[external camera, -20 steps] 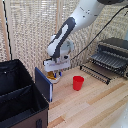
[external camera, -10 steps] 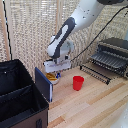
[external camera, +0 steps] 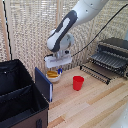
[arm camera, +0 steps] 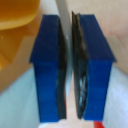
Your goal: Gently stretch your hand towards the oven tray's handle, obtaining a firm grip, and draw it cautiously out of the oven. Transition your grip to the hot dog bowl, gingerly seizing the edge, and elevate it from the surface. Hover the bowl over the tray, delicately lower it, and temper your grip, establishing the bowl's equilibrium.
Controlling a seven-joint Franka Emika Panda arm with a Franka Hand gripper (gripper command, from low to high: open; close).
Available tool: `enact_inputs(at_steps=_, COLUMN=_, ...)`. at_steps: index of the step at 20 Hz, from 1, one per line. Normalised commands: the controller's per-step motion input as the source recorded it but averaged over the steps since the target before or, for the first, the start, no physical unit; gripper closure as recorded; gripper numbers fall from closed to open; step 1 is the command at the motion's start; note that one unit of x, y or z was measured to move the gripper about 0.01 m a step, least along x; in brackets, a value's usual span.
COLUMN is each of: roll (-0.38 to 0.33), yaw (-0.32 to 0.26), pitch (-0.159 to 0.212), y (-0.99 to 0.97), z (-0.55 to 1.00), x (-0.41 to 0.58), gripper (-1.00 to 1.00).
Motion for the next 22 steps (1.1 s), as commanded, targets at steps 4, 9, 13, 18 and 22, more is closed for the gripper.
enact_inputs(at_steps=4, roll=0.014, yaw=-0.15, pitch=0.131, y=-0.21, z=0.85, x=0.269, gripper=1.0)
enact_inputs(at_steps=9, roll=0.002, yaw=-0.233, pitch=0.118, y=-0.27, z=0.84, x=0.284, gripper=1.0)
enact_inputs(at_steps=13, roll=-0.018, yaw=-0.277, pitch=0.065, y=-0.26, z=0.71, x=0.327, gripper=1.0)
enact_inputs(at_steps=18, roll=-0.007, yaw=-0.258, pitch=0.061, y=-0.34, z=0.78, x=0.295, gripper=1.0)
enact_inputs(at_steps=22, roll=0.0, yaw=-0.195, pitch=0.0, y=-0.57, z=0.73, x=0.226, gripper=1.0)
